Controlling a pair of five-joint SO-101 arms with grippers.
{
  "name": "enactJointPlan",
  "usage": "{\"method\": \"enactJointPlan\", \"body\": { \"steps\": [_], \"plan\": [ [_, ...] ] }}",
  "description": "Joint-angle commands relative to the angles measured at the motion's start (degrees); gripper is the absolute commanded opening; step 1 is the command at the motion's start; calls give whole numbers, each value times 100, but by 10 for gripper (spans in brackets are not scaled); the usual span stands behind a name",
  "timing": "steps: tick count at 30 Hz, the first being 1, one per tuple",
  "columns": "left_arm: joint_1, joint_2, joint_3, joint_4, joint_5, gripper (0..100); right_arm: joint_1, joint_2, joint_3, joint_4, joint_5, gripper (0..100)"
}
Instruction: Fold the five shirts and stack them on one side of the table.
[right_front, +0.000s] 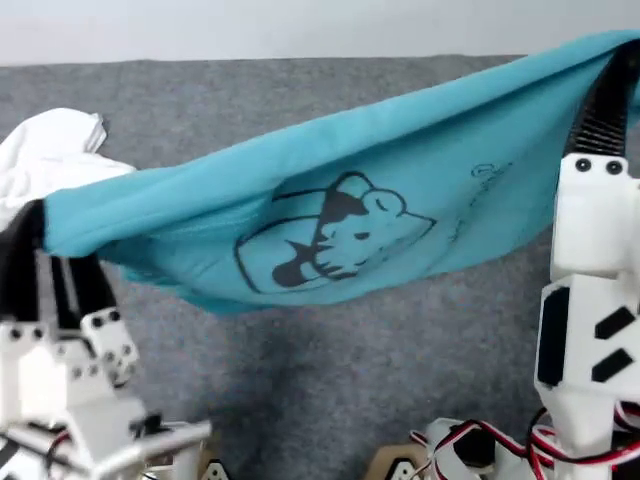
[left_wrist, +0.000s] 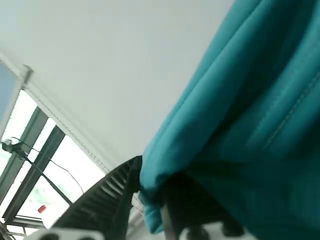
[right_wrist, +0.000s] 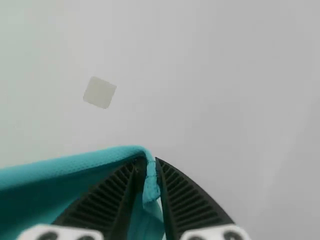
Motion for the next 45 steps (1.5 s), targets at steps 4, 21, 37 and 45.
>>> {"method": "enactJointPlan", "body": {
  "steps": [4, 21, 37, 45],
  "plan": [
    [-26, 35, -769, -730, -53, 4, 101, -295, -167, 391, 62, 8],
    [0, 35, 1103, -475, -53, 4, 57, 48, 1653, 927, -615, 8],
    [343, 35, 5745, -3121, -53, 4, -110, 1490, 5767, -3538, -774, 8],
    [659, 35, 5815, -3244, -62, 4, -198, 2211, 5811, -4532, -686, 8]
  ]
}}
